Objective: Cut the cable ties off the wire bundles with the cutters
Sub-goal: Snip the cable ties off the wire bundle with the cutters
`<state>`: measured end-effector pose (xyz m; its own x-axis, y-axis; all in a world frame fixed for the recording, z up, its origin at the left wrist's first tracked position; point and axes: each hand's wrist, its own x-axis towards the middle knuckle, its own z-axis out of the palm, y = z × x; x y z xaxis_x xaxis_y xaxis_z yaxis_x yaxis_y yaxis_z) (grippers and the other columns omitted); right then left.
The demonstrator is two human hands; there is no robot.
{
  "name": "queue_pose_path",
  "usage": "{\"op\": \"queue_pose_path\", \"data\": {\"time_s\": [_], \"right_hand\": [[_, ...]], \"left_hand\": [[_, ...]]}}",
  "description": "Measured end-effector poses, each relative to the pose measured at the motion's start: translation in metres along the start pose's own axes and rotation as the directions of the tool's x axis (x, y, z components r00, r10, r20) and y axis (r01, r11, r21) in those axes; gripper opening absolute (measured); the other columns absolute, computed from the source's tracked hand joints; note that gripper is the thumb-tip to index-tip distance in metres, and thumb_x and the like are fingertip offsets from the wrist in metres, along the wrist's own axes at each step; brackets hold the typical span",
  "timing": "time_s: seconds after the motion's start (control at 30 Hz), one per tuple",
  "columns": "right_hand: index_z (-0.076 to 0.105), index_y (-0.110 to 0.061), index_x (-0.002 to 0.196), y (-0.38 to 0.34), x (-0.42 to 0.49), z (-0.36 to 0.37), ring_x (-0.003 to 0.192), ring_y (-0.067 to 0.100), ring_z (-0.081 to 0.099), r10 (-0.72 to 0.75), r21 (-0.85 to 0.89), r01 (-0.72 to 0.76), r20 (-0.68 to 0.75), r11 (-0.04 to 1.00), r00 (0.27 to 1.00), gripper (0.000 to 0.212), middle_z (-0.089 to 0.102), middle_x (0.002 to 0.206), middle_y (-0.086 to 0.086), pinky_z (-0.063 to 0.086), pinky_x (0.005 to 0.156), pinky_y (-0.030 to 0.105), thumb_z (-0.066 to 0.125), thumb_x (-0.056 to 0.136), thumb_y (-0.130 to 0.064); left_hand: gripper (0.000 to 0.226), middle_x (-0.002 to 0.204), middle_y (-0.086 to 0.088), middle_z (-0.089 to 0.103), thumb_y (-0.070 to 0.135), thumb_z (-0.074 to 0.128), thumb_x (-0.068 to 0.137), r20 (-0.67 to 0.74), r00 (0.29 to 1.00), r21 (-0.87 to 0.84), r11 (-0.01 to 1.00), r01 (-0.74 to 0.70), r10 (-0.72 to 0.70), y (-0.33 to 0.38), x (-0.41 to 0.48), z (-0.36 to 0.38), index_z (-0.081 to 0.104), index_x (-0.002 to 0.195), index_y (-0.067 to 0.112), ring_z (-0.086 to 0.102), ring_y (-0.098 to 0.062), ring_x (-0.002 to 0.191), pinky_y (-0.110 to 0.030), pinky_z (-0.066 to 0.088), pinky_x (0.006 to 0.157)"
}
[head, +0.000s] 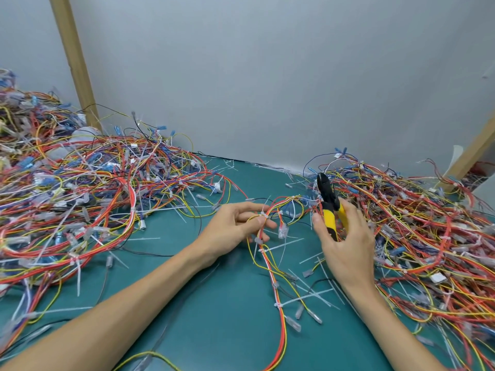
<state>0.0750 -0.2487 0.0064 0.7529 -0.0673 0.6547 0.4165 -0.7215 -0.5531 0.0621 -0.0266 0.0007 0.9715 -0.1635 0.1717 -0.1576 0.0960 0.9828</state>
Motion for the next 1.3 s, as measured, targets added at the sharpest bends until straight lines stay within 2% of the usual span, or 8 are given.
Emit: {"op": "queue_pose_path", "data": {"time_s": [0.07, 0.23, 0.4, 0.6, 0.8, 1.0, 1.17, 1.3], "right_hand": [[0.059, -0.018, 0.125, -0.001, 0.0, -0.001, 0.083, -0.003, 0.043, -0.007, 0.017, 0.007, 0.02, 1.0, 1.0, 0.05, 0.056, 0.096, -0.012, 0.027, 0.076, -0.001, 0.065, 0.087, -0.051], [0.064, -0.017, 0.11, -0.001, -0.004, 0.0, 0.064, 0.007, 0.046, -0.04, 0.017, 0.039, 0.07, 0.999, 0.997, 0.049, 0.052, 0.07, -0.011, 0.031, 0.062, 0.022, 0.054, 0.088, -0.06], [0.06, -0.022, 0.107, -0.005, -0.004, -0.001, 0.071, 0.004, 0.05, -0.092, 0.006, 0.091, 0.096, 0.996, 0.991, 0.035, 0.055, 0.08, -0.012, 0.032, 0.064, 0.012, 0.06, 0.088, -0.052], [0.054, -0.036, 0.111, -0.003, -0.006, -0.001, 0.082, -0.003, 0.055, -0.143, -0.029, 0.147, 0.121, 0.989, 0.982, 0.031, 0.056, 0.09, -0.018, 0.038, 0.069, 0.005, 0.066, 0.085, -0.048], [0.059, -0.029, 0.114, -0.004, -0.008, 0.0, 0.078, 0.009, 0.057, -0.16, -0.096, 0.175, 0.151, 0.98, 0.976, 0.038, 0.06, 0.098, -0.011, 0.047, 0.072, 0.027, 0.072, 0.08, -0.043], [0.056, -0.031, 0.09, -0.003, -0.007, 0.0, 0.056, 0.015, 0.054, -0.133, -0.135, 0.149, 0.12, 0.98, 0.984, 0.023, 0.055, 0.062, -0.012, 0.043, 0.055, 0.029, 0.074, 0.08, -0.043], [0.053, -0.029, 0.083, 0.001, -0.004, 0.002, 0.052, 0.018, 0.048, -0.077, -0.101, 0.086, 0.093, 0.991, 0.993, 0.023, 0.048, 0.053, -0.009, 0.033, 0.053, 0.027, 0.074, 0.081, -0.039], [0.053, -0.028, 0.083, 0.001, -0.005, 0.002, 0.052, 0.019, 0.047, -0.056, -0.1, 0.065, 0.089, 0.993, 0.994, 0.024, 0.044, 0.051, -0.012, 0.036, 0.053, 0.029, 0.074, 0.081, -0.04]], "left_hand": [[0.022, 0.093, -0.01, 0.076, 0.004, 0.059, 0.094, -0.016, 1.0, -0.044, 0.999, 0.001, -0.002, 0.0, 0.001, 0.0, 0.061, 0.116, 0.005, 0.07, -0.015, 0.067, -0.02, 0.053, 0.059], [0.014, 0.092, -0.008, 0.076, 0.01, 0.066, 0.09, -0.071, 0.997, -0.018, 1.0, -0.007, 0.006, -0.003, 0.002, -0.002, 0.066, 0.104, 0.008, 0.072, -0.014, 0.072, -0.015, 0.048, 0.059], [0.013, 0.093, -0.01, 0.076, 0.01, 0.066, 0.09, -0.076, 0.997, -0.065, 0.998, -0.007, 0.002, -0.004, 0.001, -0.007, 0.066, 0.1, 0.001, 0.073, -0.016, 0.082, -0.016, 0.05, 0.061], [0.014, 0.098, -0.012, 0.075, 0.0, 0.053, 0.096, 0.007, 1.0, -0.11, 0.994, 0.018, -0.018, -0.003, 0.003, -0.011, 0.063, 0.106, 0.0, 0.071, -0.019, 0.081, -0.03, 0.059, 0.068], [0.019, 0.098, -0.011, 0.075, -0.006, 0.052, 0.094, 0.018, 0.999, -0.073, 0.997, 0.028, -0.026, -0.002, 0.005, -0.013, 0.062, 0.106, 0.006, 0.072, -0.02, 0.086, -0.035, 0.054, 0.082], [0.024, 0.101, -0.01, 0.075, 0.013, 0.063, 0.079, 0.023, 0.994, -0.14, 0.984, 0.108, -0.106, 0.004, 0.003, -0.014, 0.067, 0.103, 0.015, 0.07, -0.014, 0.089, -0.017, 0.049, 0.07], [0.03, 0.11, -0.012, 0.072, 0.019, 0.068, 0.079, 0.069, 0.992, -0.268, 0.956, 0.116, -0.101, 0.005, 0.004, -0.02, 0.069, 0.109, 0.016, 0.07, -0.023, 0.101, -0.031, 0.048, 0.092], [0.047, 0.117, -0.009, 0.07, 0.013, 0.074, 0.076, 0.051, 0.994, -0.317, 0.942, 0.111, -0.1, 0.003, 0.006, -0.022, 0.059, 0.121, 0.011, 0.071, -0.026, 0.098, -0.027, 0.053, 0.082]]}}
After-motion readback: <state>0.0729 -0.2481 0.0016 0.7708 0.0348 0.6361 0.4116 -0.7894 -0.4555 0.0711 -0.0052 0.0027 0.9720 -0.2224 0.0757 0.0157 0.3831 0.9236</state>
